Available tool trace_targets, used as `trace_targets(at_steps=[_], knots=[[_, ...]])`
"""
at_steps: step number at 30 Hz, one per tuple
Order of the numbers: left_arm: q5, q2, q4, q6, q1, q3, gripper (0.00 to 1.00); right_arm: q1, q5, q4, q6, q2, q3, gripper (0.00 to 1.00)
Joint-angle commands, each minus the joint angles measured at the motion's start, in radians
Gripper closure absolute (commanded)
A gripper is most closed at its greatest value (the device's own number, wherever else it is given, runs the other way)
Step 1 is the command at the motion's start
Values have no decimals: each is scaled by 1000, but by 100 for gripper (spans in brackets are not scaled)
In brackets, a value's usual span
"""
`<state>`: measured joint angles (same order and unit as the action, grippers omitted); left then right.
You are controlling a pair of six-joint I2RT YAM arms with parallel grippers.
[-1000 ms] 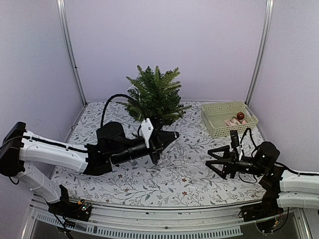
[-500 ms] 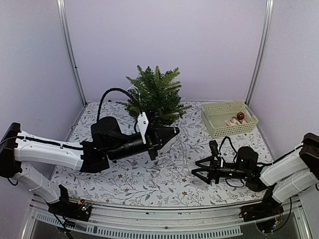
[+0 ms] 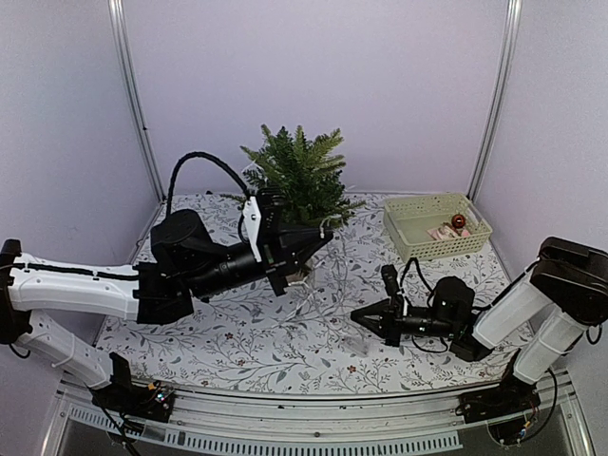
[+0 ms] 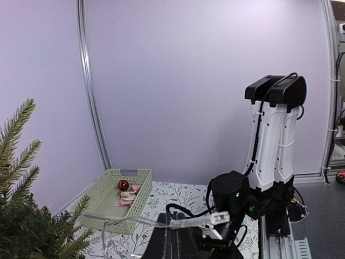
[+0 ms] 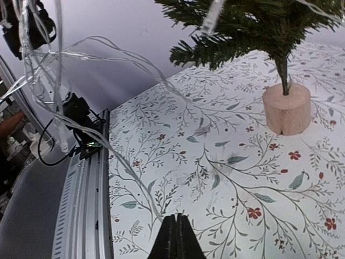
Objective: Decorate the small christmas tree
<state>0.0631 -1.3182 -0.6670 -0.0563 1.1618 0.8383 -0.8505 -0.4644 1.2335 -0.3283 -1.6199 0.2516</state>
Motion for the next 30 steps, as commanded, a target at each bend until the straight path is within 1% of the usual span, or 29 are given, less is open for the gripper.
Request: trace_targets(at_steps=[1,3,4,6,7,8,10,15,18,21,22,25,27,28,29,30], knots=[[-6,48,29,3,-10,30,100,0,139,-149,6,77,14,100],[-12,66,39,-1,-10,30,100,11,173,-195,6,112,4,100],[-12,71,48,-4,-10,32,100,13,148,-191,12,133,-2,94],[-10,74,63,-8,-10,37,100,8,58,-168,55,158,-4,62],[-7,73,64,-8,-10,38,100,-2,32,-154,64,168,-1,49],[-3,71,63,-7,-10,38,100,-16,28,-152,93,172,8,43],[5,66,56,-2,-10,36,100,-37,17,-157,138,169,45,38],[9,60,44,7,-10,40,100,-84,-10,-146,207,89,159,36],[5,64,39,13,-10,38,100,-104,-22,-139,218,25,224,36],[7,69,40,18,-8,38,100,-117,-29,-118,214,-31,278,38],[7,72,43,17,-7,40,100,-120,-31,-117,211,-43,288,43],[9,84,53,15,-6,47,100,-119,4,-124,196,-69,283,74],[6,98,65,9,-5,53,100,-118,44,-141,189,-61,258,90],[3,105,72,4,-5,56,100,-117,68,-153,188,-48,242,96],[3,113,80,-2,-4,63,100,-115,93,-169,184,-35,227,100],[0,122,90,-6,-4,69,100,-109,110,-185,174,-25,212,100]])
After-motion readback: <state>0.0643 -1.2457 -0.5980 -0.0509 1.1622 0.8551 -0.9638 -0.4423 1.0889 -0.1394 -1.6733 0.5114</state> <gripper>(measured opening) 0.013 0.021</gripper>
